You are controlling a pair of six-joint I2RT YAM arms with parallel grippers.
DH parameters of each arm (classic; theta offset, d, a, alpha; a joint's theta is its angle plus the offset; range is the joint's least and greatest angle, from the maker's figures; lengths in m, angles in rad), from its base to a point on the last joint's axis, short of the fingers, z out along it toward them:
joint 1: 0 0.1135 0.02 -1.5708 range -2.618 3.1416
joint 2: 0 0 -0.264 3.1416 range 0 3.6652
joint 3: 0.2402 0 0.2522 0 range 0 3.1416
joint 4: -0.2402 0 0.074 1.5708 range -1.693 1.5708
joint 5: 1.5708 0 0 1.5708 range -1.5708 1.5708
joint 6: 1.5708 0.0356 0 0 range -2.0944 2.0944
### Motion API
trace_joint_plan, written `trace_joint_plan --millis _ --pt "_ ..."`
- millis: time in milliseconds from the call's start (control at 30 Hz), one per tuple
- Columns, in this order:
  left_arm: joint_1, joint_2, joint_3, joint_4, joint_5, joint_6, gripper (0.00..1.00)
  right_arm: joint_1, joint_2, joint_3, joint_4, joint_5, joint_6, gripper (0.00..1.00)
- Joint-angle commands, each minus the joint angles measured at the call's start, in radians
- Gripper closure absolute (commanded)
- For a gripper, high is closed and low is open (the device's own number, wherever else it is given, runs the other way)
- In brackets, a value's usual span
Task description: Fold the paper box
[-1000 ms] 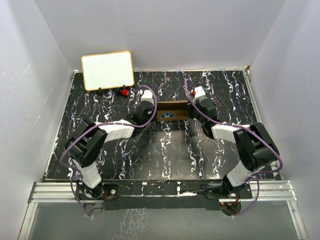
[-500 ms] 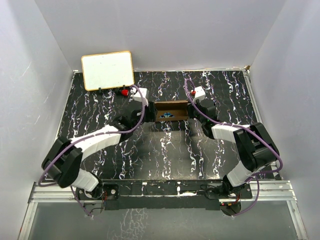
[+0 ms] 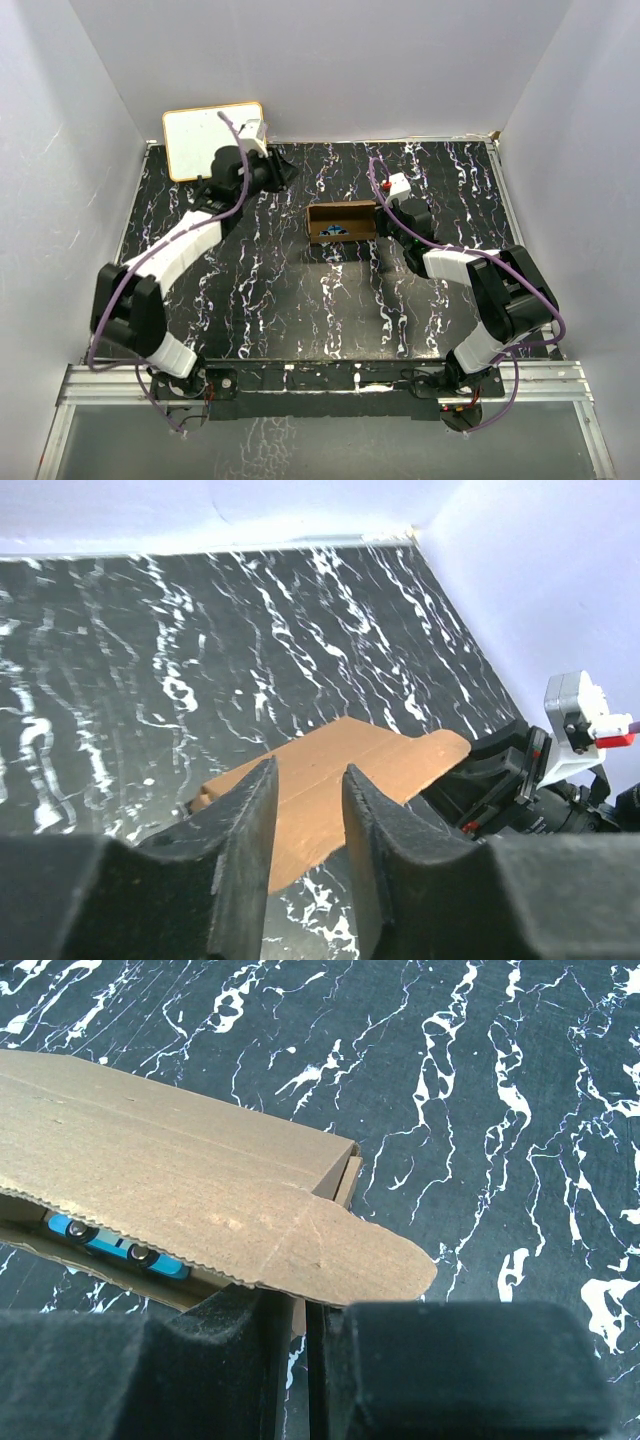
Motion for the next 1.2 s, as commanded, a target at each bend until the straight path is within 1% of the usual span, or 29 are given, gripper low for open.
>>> trace_joint_plan --millis 0,33,167,267,533,733,967,1067,1167 --pt "0.004 0.178 0.156 -0.056 0.198 -0.047 0.71 0.006 -0.03 -0.003 0.071 0.005 -0.007 0.85" --pt "0.006 0.223 0.187 -0.056 0.239 -0.049 0.72 0.006 -0.031 -0.004 0.071 0.004 -0.007 0.85" --pt "0.007 0.374 0.316 -0.107 0.311 -0.048 0.73 0.006 -0.031 -0.004 0.069 0.001 -0.008 0.85" --pt "0.007 0.441 0.362 -0.139 0.35 -0.047 0.74 0.006 -0.03 -0.006 0.068 -0.005 -0.011 0.85" --pt "0.007 0.46 0.288 -0.108 0.384 -0.053 0.74 0.006 -0.025 -0.007 0.068 -0.021 -0.023 0.84" --pt "0.007 0.49 0.285 -0.143 0.397 -0.036 0.74 0.006 -0.043 -0.016 0.067 -0.017 -0.055 0.79" --pt "0.007 0.503 0.253 -0.162 0.38 -0.014 0.74 0.005 -0.091 -0.049 0.06 -0.016 -0.106 0.75" --pt "0.006 0.512 0.253 -0.169 0.377 -0.01 0.74 -0.002 -0.115 -0.061 0.035 -0.017 -0.124 0.72" --pt "0.007 0.52 0.253 -0.177 0.372 -0.005 0.75 -0.016 -0.155 -0.061 -0.031 -0.054 -0.158 0.66"
